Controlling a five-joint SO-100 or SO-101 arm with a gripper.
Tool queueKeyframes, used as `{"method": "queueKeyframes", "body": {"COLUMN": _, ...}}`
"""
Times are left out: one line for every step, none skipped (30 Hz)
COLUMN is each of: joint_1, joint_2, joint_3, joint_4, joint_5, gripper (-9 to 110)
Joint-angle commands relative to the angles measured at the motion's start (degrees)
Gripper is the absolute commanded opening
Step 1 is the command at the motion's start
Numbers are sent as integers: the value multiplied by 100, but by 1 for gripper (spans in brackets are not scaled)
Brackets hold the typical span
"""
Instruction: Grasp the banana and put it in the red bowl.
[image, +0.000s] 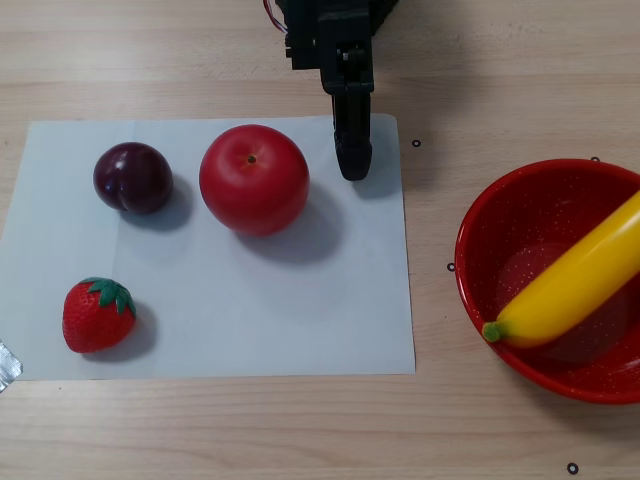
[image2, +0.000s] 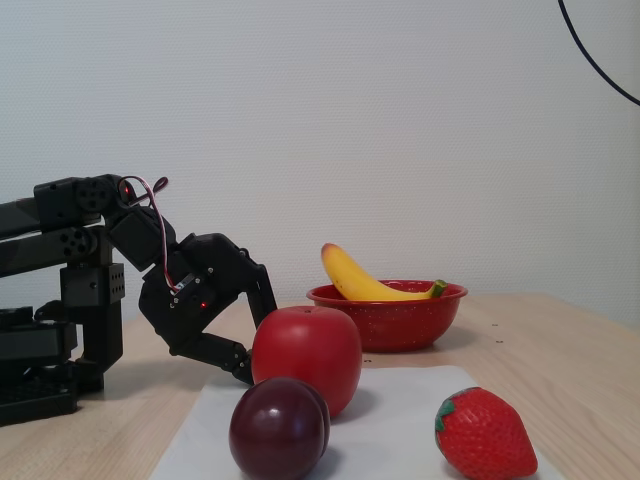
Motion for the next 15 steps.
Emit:
{"method": "queueKeyframes", "body": {"joint_1": -97, "joint_2": -44, "joint_3": 26, "joint_4": 88, "joint_5": -9, "gripper": 0}}
{"method": "queueKeyframes", "body": {"joint_1": -97, "joint_2": -44, "joint_3": 26, "joint_4": 88, "joint_5": -26, "gripper": 0}}
{"method": "queueKeyframes", "body": {"joint_1": -97, "joint_2": -44, "joint_3": 26, "joint_4": 114, "joint_5": -70, "gripper": 0}}
{"method": "queueKeyframes", "body": {"joint_1": -97, "joint_2": -44, "joint_3": 26, "joint_4": 132, "joint_5": -114, "gripper": 0}}
{"method": "queueKeyframes", "body": {"joint_1": -105, "joint_2": -44, "joint_3": 26, "joint_4": 141, "joint_5": -158, "gripper": 0}}
{"method": "queueKeyframes", "body": {"joint_1": -114, "joint_2": -44, "joint_3": 26, "joint_4": 149, "joint_5": -202, "gripper": 0}}
{"method": "queueKeyframes", "body": {"joint_1": -114, "joint_2": -44, "joint_3": 26, "joint_4": 158, "joint_5": -211, "gripper": 0}}
{"method": "queueKeyframes", "body": {"joint_1": -114, "joint_2": -44, "joint_3": 26, "joint_4": 158, "joint_5": -220, "gripper": 0}}
{"method": "queueKeyframes", "body": {"joint_1": -114, "joint_2": -53, "joint_3": 26, "joint_4": 158, "joint_5": -220, "gripper": 0}}
{"method": "queueKeyframes", "body": {"joint_1": -114, "joint_2": -53, "joint_3": 26, "joint_4": 167, "joint_5": -211, "gripper": 0}}
{"method": "queueKeyframes", "body": {"joint_1": -114, "joint_2": -53, "joint_3": 26, "joint_4": 167, "joint_5": -211, "gripper": 0}}
{"method": "queueKeyframes", "body": {"joint_1": -114, "joint_2": -53, "joint_3": 26, "joint_4": 167, "joint_5": -211, "gripper": 0}}
{"method": "queueKeyframes", "body": {"joint_1": -114, "joint_2": -53, "joint_3": 26, "joint_4": 167, "joint_5": -211, "gripper": 0}}
{"method": "queueKeyframes", "body": {"joint_1": -114, "joint_2": -53, "joint_3": 26, "joint_4": 167, "joint_5": -202, "gripper": 0}}
{"method": "queueKeyframes", "body": {"joint_1": -114, "joint_2": -53, "joint_3": 26, "joint_4": 167, "joint_5": -202, "gripper": 0}}
